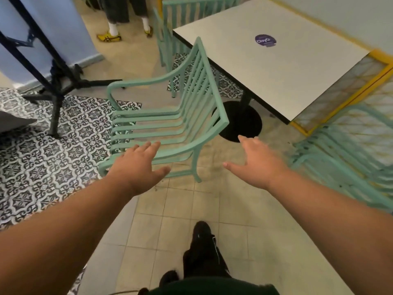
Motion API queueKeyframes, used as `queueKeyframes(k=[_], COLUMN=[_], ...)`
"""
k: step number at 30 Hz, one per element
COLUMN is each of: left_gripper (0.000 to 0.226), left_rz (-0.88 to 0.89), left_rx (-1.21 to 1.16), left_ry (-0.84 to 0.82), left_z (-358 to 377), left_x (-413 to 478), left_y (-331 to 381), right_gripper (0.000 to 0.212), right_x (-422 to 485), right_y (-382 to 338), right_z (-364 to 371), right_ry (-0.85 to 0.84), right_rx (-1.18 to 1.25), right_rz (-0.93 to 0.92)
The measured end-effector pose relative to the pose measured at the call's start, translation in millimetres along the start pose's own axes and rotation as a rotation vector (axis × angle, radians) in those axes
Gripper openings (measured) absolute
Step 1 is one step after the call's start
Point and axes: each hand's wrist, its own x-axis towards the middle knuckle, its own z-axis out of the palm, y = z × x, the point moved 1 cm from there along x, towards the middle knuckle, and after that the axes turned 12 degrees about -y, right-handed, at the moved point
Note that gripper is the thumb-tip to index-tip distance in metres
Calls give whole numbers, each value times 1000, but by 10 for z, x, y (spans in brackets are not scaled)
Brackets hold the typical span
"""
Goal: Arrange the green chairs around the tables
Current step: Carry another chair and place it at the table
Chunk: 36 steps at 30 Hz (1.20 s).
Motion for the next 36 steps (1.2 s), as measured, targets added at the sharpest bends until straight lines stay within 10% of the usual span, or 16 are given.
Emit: queueKeyframes(k=[12, 19, 27, 36], left_gripper=[94, 114, 75, 74], left_rz=[-104, -88, -175, -69], left_rx=[-36, -52, -130, 106], left_ry=[-28, -192, -475, -159], left_z=[268, 632, 1125, 1378], left_x=[1391, 2172, 2698, 2774], left_y=[-664, -1025, -1209, -1325], right_gripper=[92, 92, 50, 47], right_x=[1549, 2129, 2253, 2278], right_y=[-268, -295, -437, -462], right_z=[-31, 167, 379, 412], right_ry=[-35, -61, -35, -43], right_rx=[-234, -314, -610, -653], right_rz=[-192, -59, 250, 323])
